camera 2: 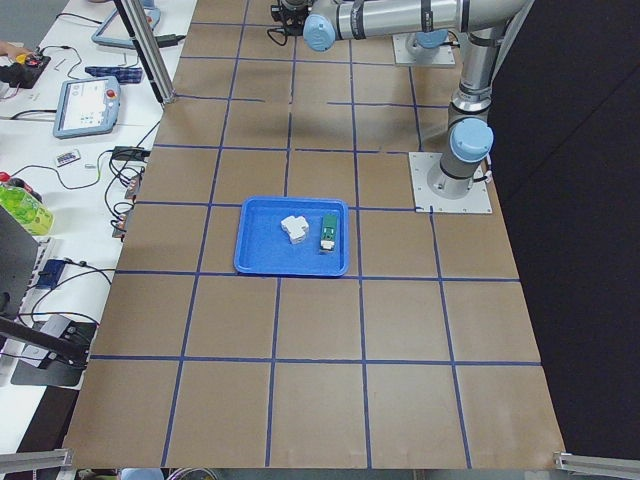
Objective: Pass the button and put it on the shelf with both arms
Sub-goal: 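Carry the red button over the mesh shelf with right gripper while left retracts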
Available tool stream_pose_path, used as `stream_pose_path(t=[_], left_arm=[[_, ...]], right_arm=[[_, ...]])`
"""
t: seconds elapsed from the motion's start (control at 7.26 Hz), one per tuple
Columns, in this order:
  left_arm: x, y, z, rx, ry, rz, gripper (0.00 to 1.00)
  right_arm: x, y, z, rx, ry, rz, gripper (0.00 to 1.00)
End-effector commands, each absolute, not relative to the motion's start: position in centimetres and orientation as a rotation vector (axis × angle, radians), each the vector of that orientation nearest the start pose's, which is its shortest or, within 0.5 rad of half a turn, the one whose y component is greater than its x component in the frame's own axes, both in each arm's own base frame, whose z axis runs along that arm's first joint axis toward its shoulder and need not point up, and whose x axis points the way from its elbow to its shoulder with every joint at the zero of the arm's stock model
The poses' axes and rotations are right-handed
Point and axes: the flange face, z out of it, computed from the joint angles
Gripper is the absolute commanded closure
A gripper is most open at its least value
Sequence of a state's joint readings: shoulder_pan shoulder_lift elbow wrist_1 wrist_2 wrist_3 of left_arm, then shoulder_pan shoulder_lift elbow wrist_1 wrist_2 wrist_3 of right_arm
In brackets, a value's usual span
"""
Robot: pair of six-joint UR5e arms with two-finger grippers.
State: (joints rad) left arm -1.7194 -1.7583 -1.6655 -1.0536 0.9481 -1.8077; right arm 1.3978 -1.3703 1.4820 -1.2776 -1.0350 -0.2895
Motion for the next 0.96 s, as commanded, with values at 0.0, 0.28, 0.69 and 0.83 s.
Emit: stream_pose_path(t=[0.0, 0.28, 0.69, 0.83], left_arm=[[-16.5, -57.1, 40.9, 1.577, -2.072, -0.277, 0.29], [-9.6, -56.1, 40.7, 1.156, -2.721, 0.028, 0.18], [-9.1, -51.1, 46.1, 0.689, -3.024, 0.012, 0.00], [-10.0, -49.6, 47.3, 0.618, -3.024, 0.018, 0.00]], right_arm=[[-0.5, -55.9, 42.6, 0.007, 2.852, 0.408, 0.87], [-10.7, -56.5, 43.4, 0.001, 3.078, 0.277, 0.87], [-22.9, -55.0, 43.4, -0.008, 3.199, 0.176, 0.86], [-24.6, -54.8, 42.7, -0.009, 3.223, 0.136, 0.86]])
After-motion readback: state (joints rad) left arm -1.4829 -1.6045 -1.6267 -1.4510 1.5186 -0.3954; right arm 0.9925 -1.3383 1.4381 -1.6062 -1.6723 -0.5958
